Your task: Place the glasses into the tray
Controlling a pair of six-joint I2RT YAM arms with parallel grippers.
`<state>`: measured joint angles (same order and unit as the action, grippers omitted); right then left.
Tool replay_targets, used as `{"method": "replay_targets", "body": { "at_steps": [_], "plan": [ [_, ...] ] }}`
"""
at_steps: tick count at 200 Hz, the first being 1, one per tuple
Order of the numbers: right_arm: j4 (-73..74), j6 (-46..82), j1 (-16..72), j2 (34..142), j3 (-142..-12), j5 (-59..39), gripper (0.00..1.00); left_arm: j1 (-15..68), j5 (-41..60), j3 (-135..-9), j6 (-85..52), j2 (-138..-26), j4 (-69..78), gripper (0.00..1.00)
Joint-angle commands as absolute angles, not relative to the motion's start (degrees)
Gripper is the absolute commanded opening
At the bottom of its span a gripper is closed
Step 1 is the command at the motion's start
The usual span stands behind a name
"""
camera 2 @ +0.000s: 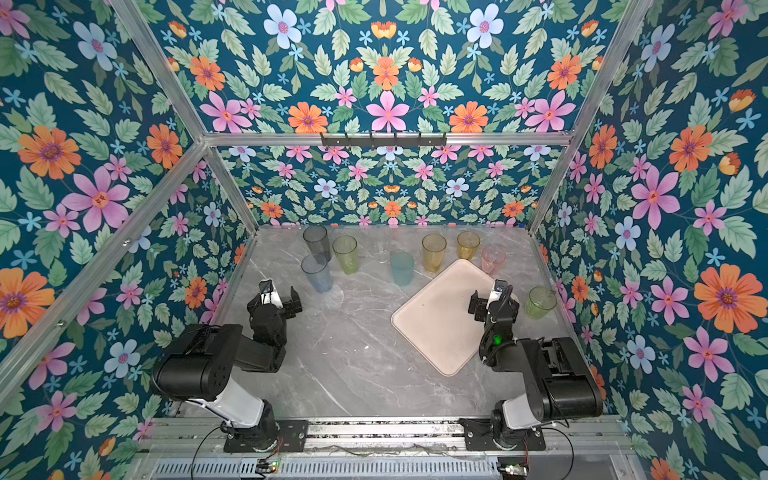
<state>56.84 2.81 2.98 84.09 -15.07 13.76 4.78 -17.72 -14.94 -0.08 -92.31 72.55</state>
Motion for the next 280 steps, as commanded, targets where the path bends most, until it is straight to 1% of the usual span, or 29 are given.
{"method": "replay_targets", "body": {
  "at_steps": [1, 64, 85, 164, 184, 201, 229, 250, 262, 280],
  "plan": [
    [59.24, 2.46, 3.05, 84.22, -15.21, 14.23, 0.99, 4.75, -17.49, -15.03, -0.35, -92.2, 73.56, 1.0],
    [58.76, 2.55, 2.95, 84.18, -15.45, 14.14, 0.99, 4.76, -17.49, -15.03, -0.37, -92.26, 73.56, 1.0],
    [56.27, 3.22, 2.03, 83.88, -16.11, 12.41, 0.99, 4.58, -17.02, -15.29, -0.44, -92.2, 73.02, 1.0],
    [57.5, 3.02, 2.01, 83.94, -15.5, 12.74, 0.99, 4.65, -16.81, -14.31, 0.2, -92.1, 74.68, 1.0],
    [59.66, 2.64, 2.0, 83.55, -14.58, 12.09, 0.99, 5.01, -16.61, -12.81, 0.71, -90.23, 76.29, 1.0],
    [58.39, 2.5, 2.0, 80.71, -14.25, 11.35, 0.99, 5.4, -17.83, -11.61, 0.79, -86.71, 75.83, 1.0],
    [43.15, 3.55, 1.93, 72.63, -17.4, 11.25, 0.99, 7.37, -20.15, -12.95, 0.53, -77.29, 63.88, 1.0],
    [31.03, 6.48, 1.97, 67.08, -20.85, 10.77, 0.99, 9.87, -21.27, -13.07, -0.22, -70.67, 59.44, 1.0],
    [27.1, 9.05, 2.01, 63.9, -21.67, 9.83, 0.99, 12.35, -22.32, -14.05, -0.25, -67.37, 56.24, 1.0],
    [20.98, 13.18, 1.97, 59.0, -22.82, 5.9, 0.99, 17.78, -25.3, -17.03, -0.26, -63.59, 50.43, 1.0]
  ]
}}
